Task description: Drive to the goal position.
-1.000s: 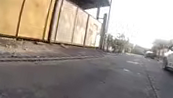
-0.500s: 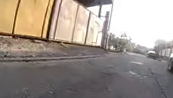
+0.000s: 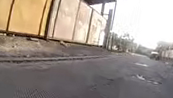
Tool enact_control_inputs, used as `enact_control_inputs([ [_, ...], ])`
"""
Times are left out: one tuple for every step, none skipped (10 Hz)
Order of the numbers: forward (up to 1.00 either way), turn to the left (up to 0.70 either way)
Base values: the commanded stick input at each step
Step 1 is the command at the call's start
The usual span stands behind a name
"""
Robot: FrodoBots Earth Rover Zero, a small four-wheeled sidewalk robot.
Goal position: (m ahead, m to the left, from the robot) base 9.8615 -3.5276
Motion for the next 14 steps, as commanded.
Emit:
enact_control_inputs([
  [1.00, -0.40],
  [1.00, -0.40],
  [1.00, -0.40],
  [1.00, -0.40],
  [1.00, -0.40],
  [1.00, -0.40],
  [1.00, -0.40],
  [1.00, -0.40],
  [1.00, -0.40],
  [1.00, -0.40],
  [1.00, -0.40],
  [1.00, -0.40],
  [1.00, -0.40],
  [1.00, -0.37],
])
